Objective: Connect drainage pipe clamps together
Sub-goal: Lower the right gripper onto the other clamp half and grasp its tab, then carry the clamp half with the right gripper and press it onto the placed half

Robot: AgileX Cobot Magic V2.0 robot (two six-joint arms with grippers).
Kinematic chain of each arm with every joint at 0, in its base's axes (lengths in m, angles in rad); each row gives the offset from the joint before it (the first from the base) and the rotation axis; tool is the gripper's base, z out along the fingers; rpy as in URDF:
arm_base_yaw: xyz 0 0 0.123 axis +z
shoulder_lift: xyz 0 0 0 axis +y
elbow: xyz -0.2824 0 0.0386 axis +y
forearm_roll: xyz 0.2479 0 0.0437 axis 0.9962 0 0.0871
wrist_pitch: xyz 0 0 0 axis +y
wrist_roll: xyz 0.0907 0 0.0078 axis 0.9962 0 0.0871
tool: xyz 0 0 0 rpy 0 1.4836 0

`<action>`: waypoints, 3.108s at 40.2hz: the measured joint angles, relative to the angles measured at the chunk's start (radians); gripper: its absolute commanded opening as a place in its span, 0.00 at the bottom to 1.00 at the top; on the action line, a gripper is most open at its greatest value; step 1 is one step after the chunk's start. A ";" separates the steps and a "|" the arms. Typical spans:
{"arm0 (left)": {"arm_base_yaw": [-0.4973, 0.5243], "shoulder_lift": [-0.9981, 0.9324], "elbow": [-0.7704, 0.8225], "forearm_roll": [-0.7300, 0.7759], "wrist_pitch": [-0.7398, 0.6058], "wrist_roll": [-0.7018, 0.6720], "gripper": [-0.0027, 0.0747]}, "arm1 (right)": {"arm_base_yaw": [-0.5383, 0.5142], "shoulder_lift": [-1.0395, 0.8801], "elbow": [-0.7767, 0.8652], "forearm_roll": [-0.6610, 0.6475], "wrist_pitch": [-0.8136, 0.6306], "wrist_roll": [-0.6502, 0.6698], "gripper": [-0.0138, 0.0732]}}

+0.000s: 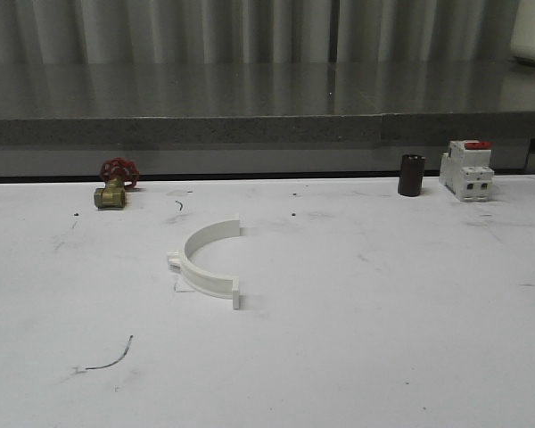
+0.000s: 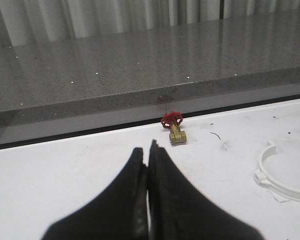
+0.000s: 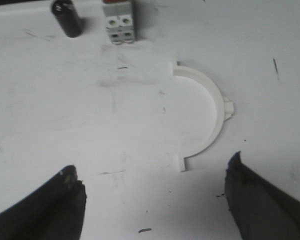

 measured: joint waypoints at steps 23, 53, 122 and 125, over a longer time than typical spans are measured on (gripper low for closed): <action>0.000 0.000 0.000 0.000 0.000 0.000 0.01 | -0.150 0.551 -0.356 -0.005 0.159 -0.073 0.84; 0.000 0.000 0.000 0.000 0.000 0.000 0.01 | -0.150 0.780 -0.470 -0.006 0.164 -0.103 0.68; 0.000 0.000 0.000 0.000 0.000 0.000 0.01 | 0.573 0.597 -0.539 -0.196 0.392 0.642 0.28; 0.000 0.000 0.000 0.000 0.000 0.000 0.01 | 0.615 0.607 -0.539 -0.196 0.384 0.686 0.28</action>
